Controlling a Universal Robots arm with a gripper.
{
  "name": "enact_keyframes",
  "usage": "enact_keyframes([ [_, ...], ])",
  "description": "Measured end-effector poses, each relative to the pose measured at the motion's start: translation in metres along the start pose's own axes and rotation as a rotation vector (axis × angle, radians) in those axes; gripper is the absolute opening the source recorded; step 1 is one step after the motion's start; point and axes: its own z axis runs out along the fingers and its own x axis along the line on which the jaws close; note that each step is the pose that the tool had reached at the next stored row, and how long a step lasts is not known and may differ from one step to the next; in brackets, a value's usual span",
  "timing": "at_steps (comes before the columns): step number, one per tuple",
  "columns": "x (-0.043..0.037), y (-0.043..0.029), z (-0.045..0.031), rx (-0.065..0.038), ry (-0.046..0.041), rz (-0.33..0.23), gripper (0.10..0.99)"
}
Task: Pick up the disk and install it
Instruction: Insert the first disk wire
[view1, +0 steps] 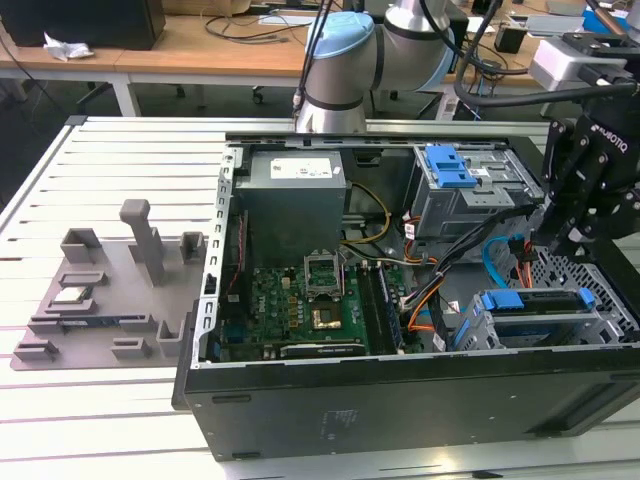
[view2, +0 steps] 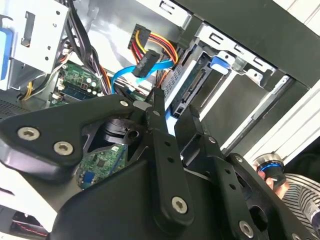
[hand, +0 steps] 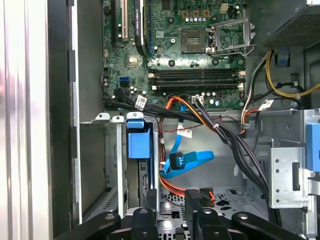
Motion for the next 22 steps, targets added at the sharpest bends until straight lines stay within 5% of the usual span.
enact_keyframes([
  [6, -0.0046, 0.0013, 0.0012, 0.0, 0.0, 0.0, 0.361],
  [13, -0.007, 0.0009, 0.0124, 0.0, 0.0009, 0.0, 0.361],
  [18, -0.0327, -0.0051, 0.0124, 0.0, 0.0053, 0.0, 0.361],
  [22, -0.0384, -0.0098, 0.0152, 0.0, 0.0085, 0.0, 0.361],
])
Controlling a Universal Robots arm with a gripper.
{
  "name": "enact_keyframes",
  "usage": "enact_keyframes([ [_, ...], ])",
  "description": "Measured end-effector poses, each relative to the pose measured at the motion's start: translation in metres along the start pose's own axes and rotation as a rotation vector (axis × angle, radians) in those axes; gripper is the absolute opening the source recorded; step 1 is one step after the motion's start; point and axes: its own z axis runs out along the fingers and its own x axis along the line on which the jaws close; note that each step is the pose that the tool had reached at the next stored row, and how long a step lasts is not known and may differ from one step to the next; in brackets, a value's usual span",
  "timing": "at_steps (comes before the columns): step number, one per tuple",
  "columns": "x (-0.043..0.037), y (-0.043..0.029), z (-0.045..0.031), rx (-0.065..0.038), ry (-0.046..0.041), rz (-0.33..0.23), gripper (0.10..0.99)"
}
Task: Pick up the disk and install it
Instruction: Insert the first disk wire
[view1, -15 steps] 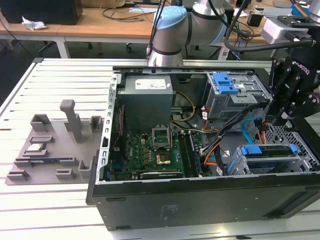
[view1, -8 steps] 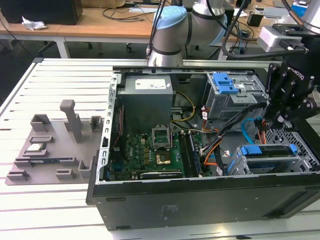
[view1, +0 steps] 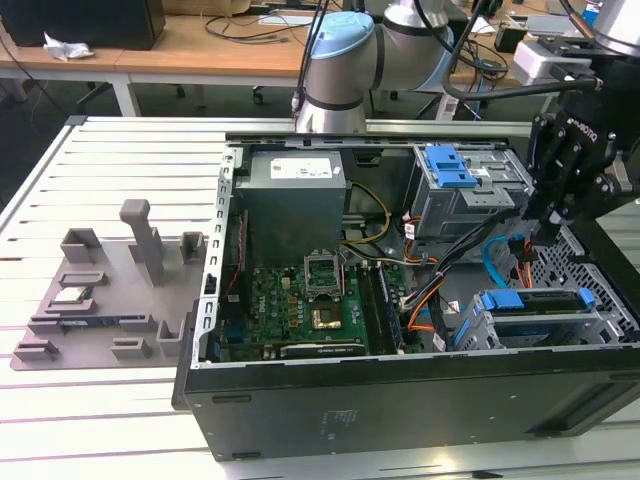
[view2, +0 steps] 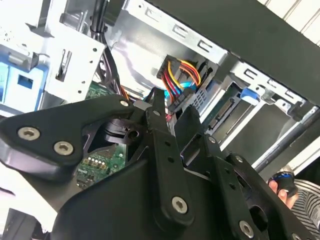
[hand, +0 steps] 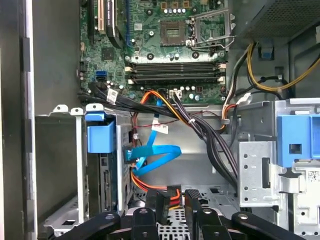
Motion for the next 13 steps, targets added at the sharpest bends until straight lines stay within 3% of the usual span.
enact_keyframes([
  [4, -0.0005, -0.002, 0.0065, 0.0, 0.0079, 0.0, 0.361],
  [6, -0.0006, -0.0027, 0.0084, 0.0, 0.0167, 0.001, 0.361],
  [12, -0.0006, -0.0028, 0.0084, 0.0, 0.0189, 0.0, 0.361],
  [13, -0.0006, -0.0028, 0.0084, 0.0, 0.0191, 0.001, 0.282],
])
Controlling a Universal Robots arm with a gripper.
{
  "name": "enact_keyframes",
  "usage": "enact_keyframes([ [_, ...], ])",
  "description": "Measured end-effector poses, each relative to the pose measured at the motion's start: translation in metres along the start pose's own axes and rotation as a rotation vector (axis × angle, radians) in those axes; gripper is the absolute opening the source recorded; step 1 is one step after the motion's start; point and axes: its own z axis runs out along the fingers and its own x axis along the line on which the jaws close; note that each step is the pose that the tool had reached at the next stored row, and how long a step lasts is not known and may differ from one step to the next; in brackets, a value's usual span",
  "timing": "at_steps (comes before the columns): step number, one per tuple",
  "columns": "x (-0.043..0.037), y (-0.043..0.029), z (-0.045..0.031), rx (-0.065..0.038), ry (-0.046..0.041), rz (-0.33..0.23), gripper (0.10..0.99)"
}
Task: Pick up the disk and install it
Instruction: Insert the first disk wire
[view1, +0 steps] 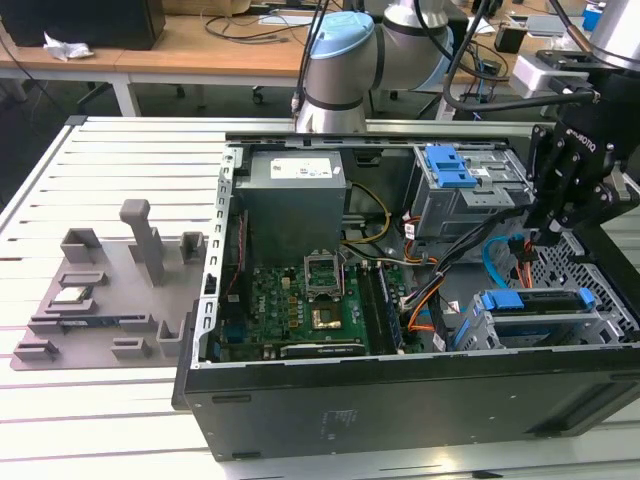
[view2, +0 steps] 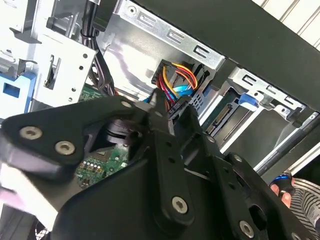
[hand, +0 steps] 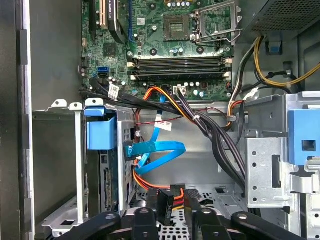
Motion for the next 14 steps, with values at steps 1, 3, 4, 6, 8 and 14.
enact_keyframes([
  [1, 0.0, 0.0, 0.0, 0.0, 0.0004, 0.0, 0.282],
  [3, 0.0, 0.0, 0.0, 0.0, 0.0007, 0.0, 0.169],
  [4, 0.0, 0.0, 0.0, 0.0, 0.001, 0.0, 0.165],
  [6, 0.0, 0.0, 0.0, 0.0, 0.0015, 0.0, 0.165],
  [8, 0.0, 0.0, 0.0, 0.0, 0.0019, 0.0, 0.165],
  [14, 0.0062, 0.0013, 0.0017, 0.0, 0.0017, 0.0, 0.165],
])
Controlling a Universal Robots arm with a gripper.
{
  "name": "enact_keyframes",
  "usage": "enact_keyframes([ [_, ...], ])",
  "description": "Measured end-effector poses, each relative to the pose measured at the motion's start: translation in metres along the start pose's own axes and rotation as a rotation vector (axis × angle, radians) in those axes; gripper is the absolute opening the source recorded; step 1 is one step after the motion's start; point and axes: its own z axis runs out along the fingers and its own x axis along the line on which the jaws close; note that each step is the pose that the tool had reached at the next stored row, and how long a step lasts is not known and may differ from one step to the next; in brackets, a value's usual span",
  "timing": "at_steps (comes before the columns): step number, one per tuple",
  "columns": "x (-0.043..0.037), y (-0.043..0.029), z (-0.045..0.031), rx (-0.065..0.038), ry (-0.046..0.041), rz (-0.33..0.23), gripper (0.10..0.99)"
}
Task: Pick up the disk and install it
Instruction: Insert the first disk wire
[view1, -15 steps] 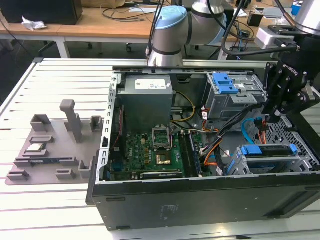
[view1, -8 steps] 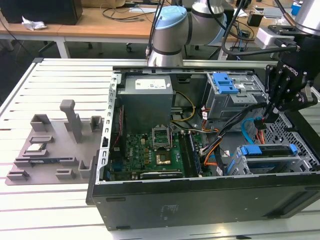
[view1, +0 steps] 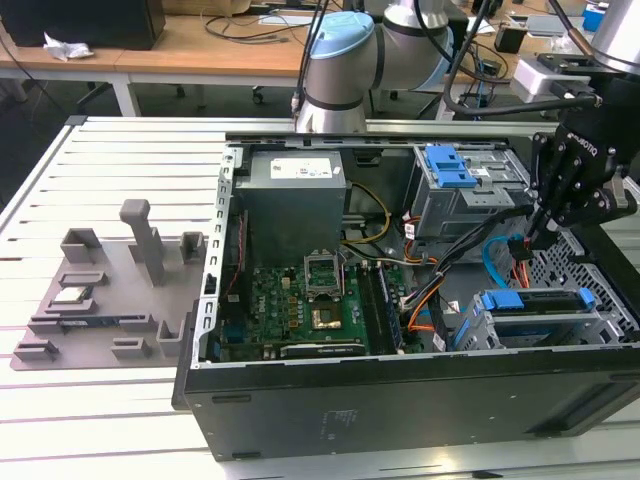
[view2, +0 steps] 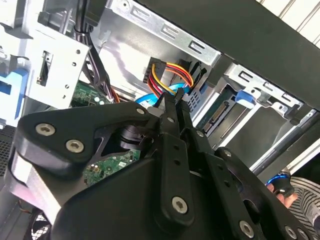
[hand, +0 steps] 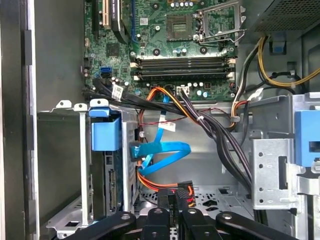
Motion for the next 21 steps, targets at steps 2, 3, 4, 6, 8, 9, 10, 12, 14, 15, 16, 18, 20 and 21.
enact_keyframes([
  [2, 0.0019, 0.0009, 0.0006, 0.0, 0.0, 0.0, 0.165],
  [3, 0.0028, 0.0014, 0.0007, 0.0, 0.0001, 0.0, 0.165],
  [4, 0.004, 0.002, 0.001, 0.0, 0.0, 0.0, 0.165],
  [6, 0.011, 0.0037, 0.0018, 0.0, 0.0002, 0.0, 0.165],
  [8, 0.0164, 0.0037, 0.0025, 0.0, 0.0, 0.0, 0.165],
  [9, 0.0188, 0.0037, 0.0027, 0.0, 0.0001, 0.0, 0.165],
  [10, 0.0203, 0.0037, 0.0029, 0.0, 0.0, 0.0, 0.165],
  [12, 0.0232, 0.0037, 0.0033, 0.0, 0.0001, 0.0, 0.165],
  [14, 0.0269, 0.0036, 0.0041, 0.0, 0.0, 0.0, 0.165],
  [15, 0.0277, 0.0036, 0.0042, 0.0, 0.0, 0.0, 0.165],
  [16, 0.0281, 0.0036, 0.0043, 0.0, 0.0, 0.0, 0.165],
  [18, 0.0284, 0.0036, 0.0043, 0.0, 0.0, 0.0, 0.165],
  [20, 0.0285, 0.0036, 0.0044, 0.0, 0.0, 0.0, 0.165],
  [21, 0.0285, 0.0036, 0.0044, 0.0, 0.0001, 0.0, 0.165],
])
